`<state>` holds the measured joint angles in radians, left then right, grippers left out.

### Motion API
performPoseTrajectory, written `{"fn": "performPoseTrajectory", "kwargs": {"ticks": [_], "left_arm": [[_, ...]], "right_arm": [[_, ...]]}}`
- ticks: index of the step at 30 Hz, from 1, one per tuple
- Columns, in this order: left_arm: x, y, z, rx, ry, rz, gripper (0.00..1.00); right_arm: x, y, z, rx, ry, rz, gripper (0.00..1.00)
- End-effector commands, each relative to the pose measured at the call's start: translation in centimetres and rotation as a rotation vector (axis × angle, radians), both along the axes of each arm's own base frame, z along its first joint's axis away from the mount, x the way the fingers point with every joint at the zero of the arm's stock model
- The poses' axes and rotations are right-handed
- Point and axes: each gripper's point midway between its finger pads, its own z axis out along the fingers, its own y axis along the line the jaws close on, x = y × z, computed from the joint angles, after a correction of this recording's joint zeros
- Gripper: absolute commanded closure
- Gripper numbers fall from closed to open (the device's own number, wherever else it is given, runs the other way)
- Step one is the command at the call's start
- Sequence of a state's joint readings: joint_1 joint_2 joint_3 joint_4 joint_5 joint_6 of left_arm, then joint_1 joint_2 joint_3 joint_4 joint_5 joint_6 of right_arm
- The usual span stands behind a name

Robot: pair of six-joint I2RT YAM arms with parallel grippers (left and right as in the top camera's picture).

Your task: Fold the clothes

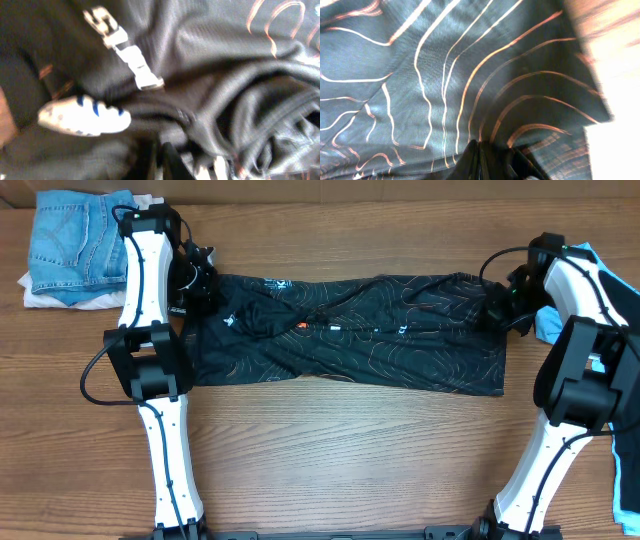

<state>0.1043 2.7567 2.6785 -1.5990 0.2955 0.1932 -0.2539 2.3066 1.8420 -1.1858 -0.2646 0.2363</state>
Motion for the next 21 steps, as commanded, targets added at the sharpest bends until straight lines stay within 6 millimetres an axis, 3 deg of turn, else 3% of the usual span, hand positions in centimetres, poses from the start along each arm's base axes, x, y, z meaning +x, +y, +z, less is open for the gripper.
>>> {"fn": "performPoseTrajectory", "kwargs": {"ticks": [1, 3, 4, 5, 6, 8, 9, 15, 21], "left_arm": [[0.7, -1.2, 4.1, 0.014, -0.089, -0.049, 0.8], [0.8, -1.8, 5.0, 0.015, -0.104, -0.059, 0.61], [0.8, -2.0, 5.3, 0.015, -0.111, -0.064, 0.54], [0.9, -2.2, 5.4, 0.016, -0.116, -0.068, 0.43], [1.0, -2.4, 5.4, 0.015, -0.118, -0.072, 0.32], [1.0, -2.7, 5.4, 0.016, -0.119, -0.077, 0.07], [1.0, -2.7, 5.4, 0.015, -0.118, -0.078, 0.0], [1.0, -2.7, 5.4, 0.016, -0.121, -0.074, 0.0], [1.1, -2.7, 5.4, 0.015, -0.124, -0.074, 0.0]], "right_arm": [[2.0, -2.8, 6.1, -0.09, -0.124, -0.034, 0.84], [1.8, -4.2, 7.4, -0.128, -0.125, -0.053, 0.72], [1.6, -4.9, 7.7, -0.145, -0.122, -0.064, 0.63], [1.4, -5.6, 7.8, -0.158, -0.119, -0.075, 0.47], [1.2, -6.2, 7.8, -0.162, -0.115, -0.085, 0.39], [0.4, -7.4, 7.5, -0.158, -0.096, -0.109, 0.36], [0.1, -7.7, 7.5, -0.155, -0.087, -0.113, 0.36], [-2.0, -8.8, 7.3, -0.123, -0.031, -0.126, 0.29], [-2.6, -8.0, 6.2, -0.086, -0.024, -0.045, 0.21]]}}
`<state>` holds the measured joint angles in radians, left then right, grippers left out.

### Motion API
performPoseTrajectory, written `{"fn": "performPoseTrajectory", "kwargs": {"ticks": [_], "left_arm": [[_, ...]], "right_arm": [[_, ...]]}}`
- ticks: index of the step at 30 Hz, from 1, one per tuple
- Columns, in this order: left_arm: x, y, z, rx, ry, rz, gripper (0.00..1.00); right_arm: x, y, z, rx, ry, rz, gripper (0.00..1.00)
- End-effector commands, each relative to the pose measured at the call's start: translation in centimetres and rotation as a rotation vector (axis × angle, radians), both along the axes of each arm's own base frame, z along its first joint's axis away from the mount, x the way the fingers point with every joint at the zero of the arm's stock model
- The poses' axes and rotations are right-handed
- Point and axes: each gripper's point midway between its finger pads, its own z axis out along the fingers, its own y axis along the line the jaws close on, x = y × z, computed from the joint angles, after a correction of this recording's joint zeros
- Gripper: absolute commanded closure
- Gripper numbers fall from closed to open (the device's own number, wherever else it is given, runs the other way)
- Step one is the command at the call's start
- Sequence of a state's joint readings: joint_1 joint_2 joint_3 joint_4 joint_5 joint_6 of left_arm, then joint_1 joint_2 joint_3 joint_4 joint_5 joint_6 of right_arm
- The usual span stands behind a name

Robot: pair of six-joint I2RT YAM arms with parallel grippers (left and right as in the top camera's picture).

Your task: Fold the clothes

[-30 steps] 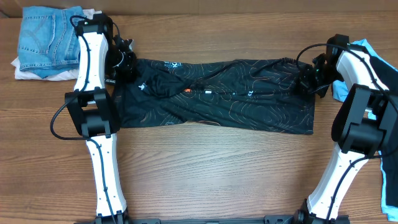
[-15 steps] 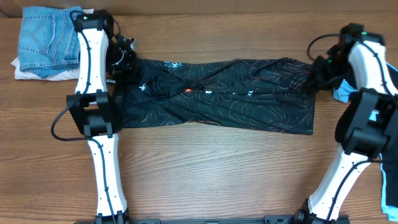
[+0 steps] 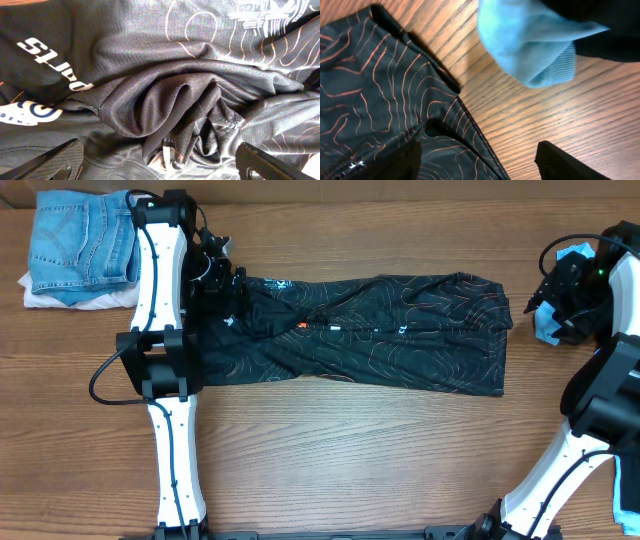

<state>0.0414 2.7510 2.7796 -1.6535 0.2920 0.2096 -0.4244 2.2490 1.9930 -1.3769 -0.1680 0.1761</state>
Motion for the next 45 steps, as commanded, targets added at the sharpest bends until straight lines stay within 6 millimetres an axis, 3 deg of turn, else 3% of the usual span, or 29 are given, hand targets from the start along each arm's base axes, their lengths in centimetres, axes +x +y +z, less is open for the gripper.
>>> {"fn": "performPoseTrajectory", "kwargs": {"ticks": [1, 9, 20, 29, 45], "left_arm": [[0.6, 0.3, 2.7, 0.006, -0.067, 0.004, 0.0], [0.4, 0.2, 2.7, 0.005, -0.059, 0.003, 0.0], [0.3, 0.2, 2.7, 0.005, -0.055, 0.004, 0.0], [0.3, 0.2, 2.7, 0.005, -0.055, 0.007, 0.0], [0.4, -0.5, 3.1, -0.038, -0.061, 0.011, 0.0]], "right_arm": [[-0.2, 1.0, 0.0, 0.03, -0.03, 0.082, 0.2], [-0.7, 2.2, -2.3, 0.091, -0.03, 0.095, 0.15], [0.5, 2.1, -3.3, 0.082, -0.1, 0.14, 0.07], [0.1, 2.9, -5.1, 0.114, -0.109, 0.158, 0.06], [0.9, 3.8, -4.8, 0.154, -0.147, 0.141, 0.06]]}}
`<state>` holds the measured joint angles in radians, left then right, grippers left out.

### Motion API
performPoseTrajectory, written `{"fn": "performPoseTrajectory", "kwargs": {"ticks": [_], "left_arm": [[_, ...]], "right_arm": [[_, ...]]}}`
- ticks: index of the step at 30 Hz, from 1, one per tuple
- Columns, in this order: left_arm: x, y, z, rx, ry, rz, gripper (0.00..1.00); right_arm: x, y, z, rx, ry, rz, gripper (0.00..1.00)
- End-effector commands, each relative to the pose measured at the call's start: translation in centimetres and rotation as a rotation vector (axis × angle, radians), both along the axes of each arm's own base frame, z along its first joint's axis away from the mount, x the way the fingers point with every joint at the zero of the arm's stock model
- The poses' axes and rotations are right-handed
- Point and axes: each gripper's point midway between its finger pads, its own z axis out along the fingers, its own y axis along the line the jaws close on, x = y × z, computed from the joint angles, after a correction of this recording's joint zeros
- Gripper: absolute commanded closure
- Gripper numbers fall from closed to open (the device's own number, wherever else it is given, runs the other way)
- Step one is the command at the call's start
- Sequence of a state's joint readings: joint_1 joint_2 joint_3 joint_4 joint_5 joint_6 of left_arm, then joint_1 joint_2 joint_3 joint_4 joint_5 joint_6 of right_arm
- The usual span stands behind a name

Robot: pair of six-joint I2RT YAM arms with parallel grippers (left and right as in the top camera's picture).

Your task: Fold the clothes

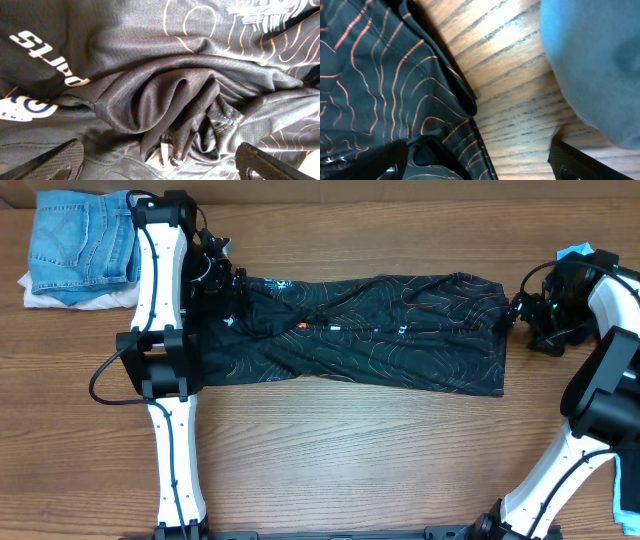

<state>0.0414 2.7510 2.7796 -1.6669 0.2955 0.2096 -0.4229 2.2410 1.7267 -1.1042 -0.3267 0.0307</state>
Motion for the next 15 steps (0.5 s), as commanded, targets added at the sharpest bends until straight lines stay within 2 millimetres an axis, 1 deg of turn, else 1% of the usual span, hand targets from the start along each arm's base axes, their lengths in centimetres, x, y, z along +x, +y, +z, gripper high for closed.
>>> {"fn": "performPoseTrajectory", "kwargs": {"ticks": [1, 5, 8, 11, 15], "left_arm": [[0.9, -0.6, 3.3, -0.043, -0.082, 0.012, 0.0], [1.5, -0.8, 4.8, -0.054, -0.133, 0.01, 0.0], [2.0, -1.1, 6.8, -0.057, -0.193, 0.007, 0.0], [2.7, -1.7, 8.9, -0.058, -0.254, 0.025, 0.0], [2.7, -2.9, 11.3, -0.043, -0.315, 0.008, 0.0]], "right_arm": [[0.6, 0.9, 0.9, 0.034, -0.033, -0.014, 0.06], [1.3, 0.7, 2.4, 0.028, -0.062, -0.037, 0.06], [1.6, 0.7, 3.7, 0.022, -0.086, -0.037, 0.06], [1.3, 0.9, 4.8, 0.031, -0.086, -0.05, 0.06], [0.5, 1.3, 5.4, 0.043, -0.059, -0.061, 0.06]]}}
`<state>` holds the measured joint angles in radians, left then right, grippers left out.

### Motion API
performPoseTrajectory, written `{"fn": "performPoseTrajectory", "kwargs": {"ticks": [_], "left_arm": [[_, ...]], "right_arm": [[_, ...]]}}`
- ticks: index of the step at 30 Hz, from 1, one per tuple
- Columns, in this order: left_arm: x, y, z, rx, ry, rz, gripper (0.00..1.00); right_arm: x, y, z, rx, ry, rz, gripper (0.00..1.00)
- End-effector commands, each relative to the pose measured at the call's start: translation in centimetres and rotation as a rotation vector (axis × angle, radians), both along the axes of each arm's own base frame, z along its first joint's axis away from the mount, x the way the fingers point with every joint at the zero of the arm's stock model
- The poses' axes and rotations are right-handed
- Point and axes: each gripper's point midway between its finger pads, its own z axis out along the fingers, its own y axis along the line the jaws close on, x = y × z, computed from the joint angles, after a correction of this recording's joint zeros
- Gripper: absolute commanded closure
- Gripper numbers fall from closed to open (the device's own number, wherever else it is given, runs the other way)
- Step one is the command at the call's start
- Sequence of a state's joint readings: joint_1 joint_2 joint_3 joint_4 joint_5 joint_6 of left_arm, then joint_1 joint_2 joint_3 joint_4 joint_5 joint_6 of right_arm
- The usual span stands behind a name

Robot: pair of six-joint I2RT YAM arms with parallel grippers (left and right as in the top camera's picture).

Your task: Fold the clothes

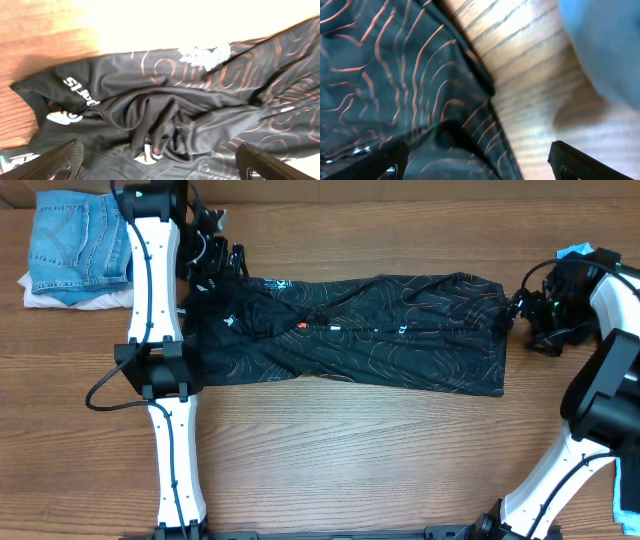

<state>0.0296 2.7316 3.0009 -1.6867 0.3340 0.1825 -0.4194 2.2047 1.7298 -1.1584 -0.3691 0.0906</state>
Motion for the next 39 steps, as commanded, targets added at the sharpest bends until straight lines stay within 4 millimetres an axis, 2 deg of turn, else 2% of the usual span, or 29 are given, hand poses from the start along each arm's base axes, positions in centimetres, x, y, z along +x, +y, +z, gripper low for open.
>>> {"fn": "performPoseTrajectory", "kwargs": {"ticks": [1, 5, 9, 17, 22, 39], "left_arm": [[0.0, -1.7, 5.2, 0.01, -0.107, 0.01, 0.0], [-0.2, -1.1, 6.6, 0.079, -0.131, 0.058, 0.0], [-0.3, -1.1, 7.6, 0.073, -0.146, 0.073, 0.0], [-0.3, -1.2, 7.5, 0.068, -0.14, 0.081, 0.0], [-0.3, -1.2, 7.5, 0.068, -0.14, 0.081, 0.0], [-0.3, -0.8, 7.5, 0.073, -0.14, 0.088, 0.0]], "right_arm": [[0.8, 0.2, 3.6, -0.008, -0.066, -0.011, 0.06], [0.5, 0.4, 3.6, -0.009, -0.066, 0.016, 0.01], [0.6, 0.3, 3.6, -0.035, -0.115, 0.133, 0.0], [0.8, 0.2, 2.4, -0.054, -0.152, 0.194, 0.0], [1.2, 1.1, 1.9, -0.009, -0.201, 0.264, 0.0], [1.6, 1.4, 2.1, 0.004, -0.246, 0.304, 0.0]]}}
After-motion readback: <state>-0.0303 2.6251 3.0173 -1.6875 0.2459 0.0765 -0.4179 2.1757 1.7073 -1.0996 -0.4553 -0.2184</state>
